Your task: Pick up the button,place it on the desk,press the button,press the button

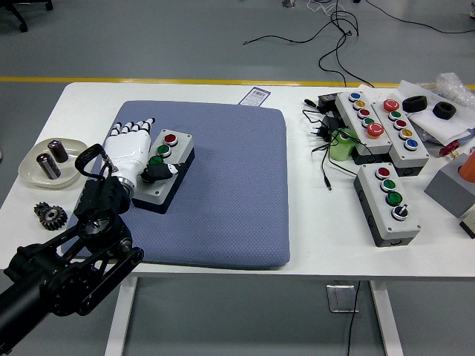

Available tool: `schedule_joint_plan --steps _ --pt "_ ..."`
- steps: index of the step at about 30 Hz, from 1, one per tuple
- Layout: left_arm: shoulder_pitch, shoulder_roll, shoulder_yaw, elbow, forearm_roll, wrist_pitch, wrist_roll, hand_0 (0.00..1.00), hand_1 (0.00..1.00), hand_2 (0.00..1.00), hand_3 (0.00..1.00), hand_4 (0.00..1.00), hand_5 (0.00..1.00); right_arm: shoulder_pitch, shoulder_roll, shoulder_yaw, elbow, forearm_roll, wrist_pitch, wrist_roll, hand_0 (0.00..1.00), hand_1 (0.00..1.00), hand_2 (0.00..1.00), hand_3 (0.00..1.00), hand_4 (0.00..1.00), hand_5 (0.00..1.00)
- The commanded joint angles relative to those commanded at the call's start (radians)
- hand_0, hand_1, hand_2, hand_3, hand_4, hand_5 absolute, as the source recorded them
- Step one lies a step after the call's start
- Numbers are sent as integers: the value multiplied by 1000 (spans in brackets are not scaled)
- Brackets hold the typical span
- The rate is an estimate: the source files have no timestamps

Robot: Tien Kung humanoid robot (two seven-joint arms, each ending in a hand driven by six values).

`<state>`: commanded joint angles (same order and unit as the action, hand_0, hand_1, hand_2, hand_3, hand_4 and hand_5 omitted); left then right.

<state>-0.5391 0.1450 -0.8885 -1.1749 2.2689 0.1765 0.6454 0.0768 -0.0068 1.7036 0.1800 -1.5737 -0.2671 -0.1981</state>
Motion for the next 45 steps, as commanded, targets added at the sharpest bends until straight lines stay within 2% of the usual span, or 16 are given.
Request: schedule_joint_plan --steps 3,5,6,11,12,17,18,23,24,29,30,35,36,41,42,45 --pt "-7 -14 -12 23 0 -18 0 871 998 998 998 951 474 1 -1 3 0 -3 0 0 533 641 689 612 284 119" --pt "-10 -19 -20 26 0 -57 0 871 998 998 998 951 474 1 -1 4 0 -4 0 0 533 641 689 612 284 119" --pt "-12 -20 -21 25 0 -81 0 707 916 998 998 916 343 1 -1 6 0 -5 0 0 530 642 689 612 284 120" --pt "-18 -29 -31 28 0 -167 0 707 916 998 998 916 343 3 -1 8 0 -6 -1 0 530 642 689 612 284 120" --pt "-20 -30 -34 30 0 -178 0 458 627 998 998 859 172 3 -1 9 0 -7 -1 0 529 642 689 612 284 120" --pt "-28 -36 -54 47 0 -187 0 458 627 998 998 859 172 4 -2 12 0 -9 -1 1 529 642 689 612 284 120" --pt "-29 -36 -56 51 0 -189 0 453 406 761 998 855 165 4 -2 13 0 -9 -1 0 529 640 689 612 283 120" --pt "-33 -37 -73 72 0 -192 0 453 406 761 998 855 165 6 -2 12 0 -7 -1 0 529 640 689 612 283 120" --pt "-34 -37 -74 75 0 -195 0 152 213 408 998 839 128 6 -2 12 0 -8 -1 0 528 640 689 612 284 119" --pt "-34 -33 -73 83 0 -209 0 152 213 408 998 839 128 6 -2 15 0 -11 -1 -1 528 640 689 612 284 119" --pt "-33 -32 -73 81 0 -211 0 89 106 298 998 840 128 6 -2 15 0 -12 0 -1 526 640 689 611 284 120" --pt "-31 -26 -66 67 0 -205 0 89 106 298 998 840 128 4 -2 18 0 -14 -1 -1 526 640 689 611 284 120" --pt "-31 -24 -63 63 0 -201 0 64 5 108 807 837 115 4 -2 19 0 -15 -1 -2 526 640 689 611 284 120" --pt "-32 -12 -51 51 0 -193 0 64 5 108 807 837 115 1 -3 19 0 -16 0 -2 526 640 689 611 284 120" --pt "-31 -8 -48 48 0 -183 0 63 2 6 481 851 149 1 -3 18 0 -16 0 -2 527 640 689 611 284 120" --pt "-32 7 -31 38 0 -139 0 63 2 6 481 851 149 0 -2 18 0 -15 -1 -4 527 640 689 611 284 120"
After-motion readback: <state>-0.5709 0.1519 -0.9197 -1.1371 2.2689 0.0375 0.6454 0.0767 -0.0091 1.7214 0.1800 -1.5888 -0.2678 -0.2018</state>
